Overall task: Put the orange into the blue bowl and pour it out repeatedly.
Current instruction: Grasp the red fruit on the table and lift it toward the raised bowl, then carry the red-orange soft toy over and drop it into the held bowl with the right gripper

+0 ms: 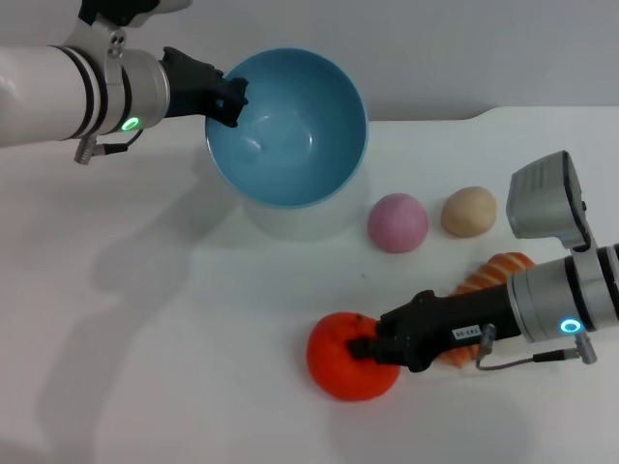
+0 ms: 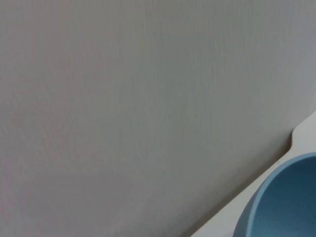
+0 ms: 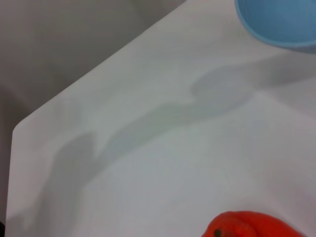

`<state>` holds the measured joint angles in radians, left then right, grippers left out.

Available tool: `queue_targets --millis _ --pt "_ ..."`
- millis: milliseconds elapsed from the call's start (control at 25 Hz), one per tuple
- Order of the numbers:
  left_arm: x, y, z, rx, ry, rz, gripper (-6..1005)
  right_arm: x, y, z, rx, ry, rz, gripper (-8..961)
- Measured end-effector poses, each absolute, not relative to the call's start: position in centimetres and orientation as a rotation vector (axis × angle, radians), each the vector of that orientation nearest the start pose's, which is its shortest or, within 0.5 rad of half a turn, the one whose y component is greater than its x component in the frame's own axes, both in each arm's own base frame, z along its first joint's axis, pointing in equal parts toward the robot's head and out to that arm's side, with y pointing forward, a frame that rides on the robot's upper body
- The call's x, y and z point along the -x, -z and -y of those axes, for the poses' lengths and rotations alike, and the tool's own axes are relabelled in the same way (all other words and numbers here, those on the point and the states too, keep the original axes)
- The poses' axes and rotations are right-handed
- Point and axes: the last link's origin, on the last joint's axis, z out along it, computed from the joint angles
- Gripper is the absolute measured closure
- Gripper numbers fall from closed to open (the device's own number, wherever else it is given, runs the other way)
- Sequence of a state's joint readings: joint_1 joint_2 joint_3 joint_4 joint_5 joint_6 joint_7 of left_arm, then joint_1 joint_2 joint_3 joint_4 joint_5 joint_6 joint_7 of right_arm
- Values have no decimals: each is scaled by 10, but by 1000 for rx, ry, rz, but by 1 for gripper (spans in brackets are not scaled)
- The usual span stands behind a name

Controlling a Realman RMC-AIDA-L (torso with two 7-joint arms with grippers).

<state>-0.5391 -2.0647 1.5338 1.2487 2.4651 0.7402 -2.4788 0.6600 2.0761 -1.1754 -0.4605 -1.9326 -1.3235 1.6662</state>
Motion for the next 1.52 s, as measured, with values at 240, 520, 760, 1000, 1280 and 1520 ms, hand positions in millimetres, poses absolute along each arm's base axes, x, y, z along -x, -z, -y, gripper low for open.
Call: queue_targets --millis 240,520,760,1000,1280,1520 --pt "162 8 -420 2287 73 551 999 -237 82 -325 2967 -417 -920 828" --pt "167 10 -418 2307 31 559 999 -226 54 -323 2921 -671 -800 890" --pt "168 14 -409 2431 -119 623 1000 -218 -12 -320 2775 -971 -585 927" --pt "155 34 -391 2583 -250 598 999 -215 -21 -322 2750 -1021 -557 902" --pt "148 52 -381 2646 -308 525 999 -217 1 -337 2712 -1018 -706 859" --pt "149 51 -382 2644 -308 531 1000 -218 2 -339 2702 -1011 -706 822"
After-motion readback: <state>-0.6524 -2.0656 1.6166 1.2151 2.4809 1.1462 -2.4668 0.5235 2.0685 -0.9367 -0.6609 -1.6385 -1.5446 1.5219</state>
